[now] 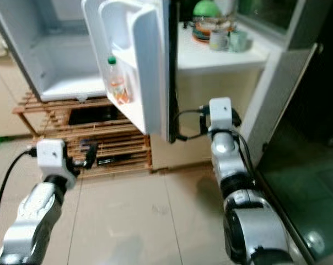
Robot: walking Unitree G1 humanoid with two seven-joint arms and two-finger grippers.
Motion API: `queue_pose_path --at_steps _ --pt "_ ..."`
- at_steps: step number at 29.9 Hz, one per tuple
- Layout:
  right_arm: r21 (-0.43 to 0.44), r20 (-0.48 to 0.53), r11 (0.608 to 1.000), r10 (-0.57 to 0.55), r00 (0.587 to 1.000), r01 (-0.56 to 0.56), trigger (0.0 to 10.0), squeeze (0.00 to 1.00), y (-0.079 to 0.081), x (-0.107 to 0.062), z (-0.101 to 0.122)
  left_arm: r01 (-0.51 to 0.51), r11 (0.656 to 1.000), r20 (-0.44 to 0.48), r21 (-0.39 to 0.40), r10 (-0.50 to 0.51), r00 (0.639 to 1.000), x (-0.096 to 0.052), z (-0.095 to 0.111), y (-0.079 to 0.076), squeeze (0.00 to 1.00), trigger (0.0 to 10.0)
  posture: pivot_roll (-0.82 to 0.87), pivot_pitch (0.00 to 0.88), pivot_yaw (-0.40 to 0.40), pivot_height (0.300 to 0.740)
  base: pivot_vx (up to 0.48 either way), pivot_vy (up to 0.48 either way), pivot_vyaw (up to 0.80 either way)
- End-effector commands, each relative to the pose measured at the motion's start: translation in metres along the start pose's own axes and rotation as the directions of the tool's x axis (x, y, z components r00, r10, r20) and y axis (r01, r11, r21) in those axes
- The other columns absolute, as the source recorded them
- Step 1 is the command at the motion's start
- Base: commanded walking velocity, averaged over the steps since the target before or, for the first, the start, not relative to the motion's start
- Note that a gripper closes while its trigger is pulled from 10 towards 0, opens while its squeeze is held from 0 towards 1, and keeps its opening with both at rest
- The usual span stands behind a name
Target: Restocking fridge
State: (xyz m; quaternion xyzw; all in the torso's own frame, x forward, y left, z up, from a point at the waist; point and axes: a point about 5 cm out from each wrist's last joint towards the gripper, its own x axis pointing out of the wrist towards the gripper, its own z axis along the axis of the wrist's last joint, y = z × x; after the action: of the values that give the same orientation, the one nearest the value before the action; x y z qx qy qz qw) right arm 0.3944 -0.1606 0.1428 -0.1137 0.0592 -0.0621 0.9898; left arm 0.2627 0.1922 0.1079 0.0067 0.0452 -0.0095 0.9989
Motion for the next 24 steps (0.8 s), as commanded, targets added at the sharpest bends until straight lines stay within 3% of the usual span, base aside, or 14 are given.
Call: queue_pose_path --at_steps 1,5,12,16,23,24 --pt "-0.018 0.022 1.0 0.021 1.0 -0.02 10.0 0.0 0.011 0.003 0.013 -0.021 0.999 -0.001 0.027 0.021 1.0 -0.006 0.005 0.007 0.0 10.0 0.05 0.0 0.01 0.74 0.0 0.0 0.0" --pt "-0.016 0.023 0.999 0.03 0.999 -0.03 10.0 0.0 0.016 0.004 0.018 -0.031 0.999 -0.007 0.031 0.031 0.999 -0.016 0.005 0.01 0.0 10.0 0.08 0.0 0.003 0.74 0.0 0.0 0.0" --pt "0.006 -0.006 0.998 0.063 0.998 -0.063 10.0 0.0 0.034 0.004 0.027 -0.048 0.998 -0.047 0.05 0.051 0.998 -0.045 0.006 0.014 0.0 10.0 0.15 0.04 -0.012 0.74 0.0 0.0 0.0" --pt "0.07 0.004 0.991 0.113 0.994 -0.113 10.0 0.0 0.048 0.001 0.032 -0.052 0.998 -0.063 0.046 0.055 0.997 -0.05 0.005 0.013 0.0 10.0 0.14 0.05 -0.016 0.74 0.0 0.0 0.0" --pt "0.212 0.088 0.926 0.299 0.95 -0.311 10.0 0.0 0.08 -0.008 0.043 -0.037 0.999 -0.078 0.027 0.039 0.996 -0.048 0.004 0.008 0.0 10.0 0.1 0.054 -0.012 0.74 0.0 0.0 0.0" --pt "0.246 0.122 0.891 0.362 0.924 -0.382 10.0 0.0 0.089 -0.011 0.047 -0.025 1.0 -0.081 0.016 0.026 0.996 -0.045 0.003 0.005 0.0 10.0 0.09 0.053 -0.009 0.74 0.0 0.0 0.0"
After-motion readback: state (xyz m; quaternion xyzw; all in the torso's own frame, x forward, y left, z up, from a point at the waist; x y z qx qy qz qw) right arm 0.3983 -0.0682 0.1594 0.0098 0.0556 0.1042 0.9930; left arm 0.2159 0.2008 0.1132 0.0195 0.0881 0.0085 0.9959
